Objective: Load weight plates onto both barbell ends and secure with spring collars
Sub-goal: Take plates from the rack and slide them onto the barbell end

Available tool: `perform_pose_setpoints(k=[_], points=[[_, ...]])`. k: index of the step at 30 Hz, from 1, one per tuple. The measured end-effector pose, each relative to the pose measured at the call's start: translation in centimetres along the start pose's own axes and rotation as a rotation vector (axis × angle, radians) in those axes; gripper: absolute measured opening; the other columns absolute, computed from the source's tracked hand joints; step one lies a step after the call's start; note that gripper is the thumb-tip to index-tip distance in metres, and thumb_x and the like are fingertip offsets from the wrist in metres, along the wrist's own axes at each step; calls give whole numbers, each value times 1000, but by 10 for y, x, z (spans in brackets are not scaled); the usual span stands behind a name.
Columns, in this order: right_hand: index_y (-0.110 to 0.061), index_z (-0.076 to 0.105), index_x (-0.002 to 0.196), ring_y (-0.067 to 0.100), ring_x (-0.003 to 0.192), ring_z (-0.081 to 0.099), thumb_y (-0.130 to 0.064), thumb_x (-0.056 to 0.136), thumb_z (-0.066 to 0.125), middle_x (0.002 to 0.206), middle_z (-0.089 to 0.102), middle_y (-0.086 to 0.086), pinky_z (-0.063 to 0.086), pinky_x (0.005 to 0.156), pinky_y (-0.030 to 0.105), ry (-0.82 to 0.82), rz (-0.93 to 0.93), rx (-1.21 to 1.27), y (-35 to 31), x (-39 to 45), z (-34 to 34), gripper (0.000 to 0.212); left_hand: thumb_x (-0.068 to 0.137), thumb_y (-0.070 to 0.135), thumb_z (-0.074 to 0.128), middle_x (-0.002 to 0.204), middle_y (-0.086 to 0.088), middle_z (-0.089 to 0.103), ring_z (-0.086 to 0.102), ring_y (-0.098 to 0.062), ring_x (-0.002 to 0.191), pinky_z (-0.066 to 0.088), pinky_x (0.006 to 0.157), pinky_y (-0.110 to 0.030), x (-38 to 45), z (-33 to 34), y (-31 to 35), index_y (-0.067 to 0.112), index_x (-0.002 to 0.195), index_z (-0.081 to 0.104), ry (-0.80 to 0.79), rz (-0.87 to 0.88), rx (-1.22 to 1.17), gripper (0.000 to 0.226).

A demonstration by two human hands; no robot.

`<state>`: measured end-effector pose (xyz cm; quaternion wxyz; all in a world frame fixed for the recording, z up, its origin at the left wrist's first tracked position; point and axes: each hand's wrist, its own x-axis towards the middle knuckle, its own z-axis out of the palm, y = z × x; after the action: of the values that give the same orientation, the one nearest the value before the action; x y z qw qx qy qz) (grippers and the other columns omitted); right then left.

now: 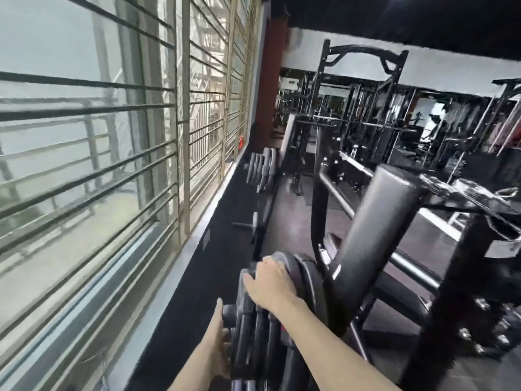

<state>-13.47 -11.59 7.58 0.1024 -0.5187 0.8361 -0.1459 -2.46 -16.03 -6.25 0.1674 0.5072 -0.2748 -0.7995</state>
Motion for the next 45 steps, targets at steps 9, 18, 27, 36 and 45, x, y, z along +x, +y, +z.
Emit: perform_pose_setpoints(k=[9, 18, 27, 36, 45], points=[[-16, 44, 148, 35, 156, -3, -39, 99, 48, 169, 10, 7, 15, 123, 52, -168, 160, -38, 0, 37, 30, 54, 25, 102, 64, 73, -9, 47, 48, -24, 59, 49, 67, -35, 39, -32, -7, 9, 84, 55, -106, -132, 134, 110], [-15, 49, 142, 34, 155, 6, -24, 98, 51, 160, 33, 10, 11, 123, 57, -107, 182, -54, -14, 37, 37, 46, 52, 100, 55, 115, -17, 68, 65, -36, 102, 54, 89, -52, 26, -17, 5, 1, 105, 62, -25, -150, 181, 112], [-20, 61, 126, 23, 158, -3, -18, 93, 49, 148, 55, 7, -5, 122, 60, -80, 245, -15, -20, 37, 40, 35, 57, 87, 72, 116, -17, 75, 75, -34, 100, 58, 90, -44, 29, -47, 26, 10, 133, 64, -85, -18, 192, 109], [-22, 57, 139, 25, 148, 37, -20, 92, 46, 144, 59, 5, 19, 124, 52, 154, 272, 330, -29, 35, 26, 48, 77, 48, 83, 94, -15, 77, 70, -26, 78, 52, 63, -29, -13, -56, 101, 4, 100, 75, 134, 414, 90, 51], [-19, 68, 101, 16, 77, 64, -31, 92, 53, 85, 70, -6, 49, 63, 29, 666, 159, 818, -10, -41, -73, 21, 57, 77, 81, 77, -9, 66, 59, -22, 64, 43, 64, -31, -102, 23, 136, 5, 102, 70, 92, 696, 166, 85]])
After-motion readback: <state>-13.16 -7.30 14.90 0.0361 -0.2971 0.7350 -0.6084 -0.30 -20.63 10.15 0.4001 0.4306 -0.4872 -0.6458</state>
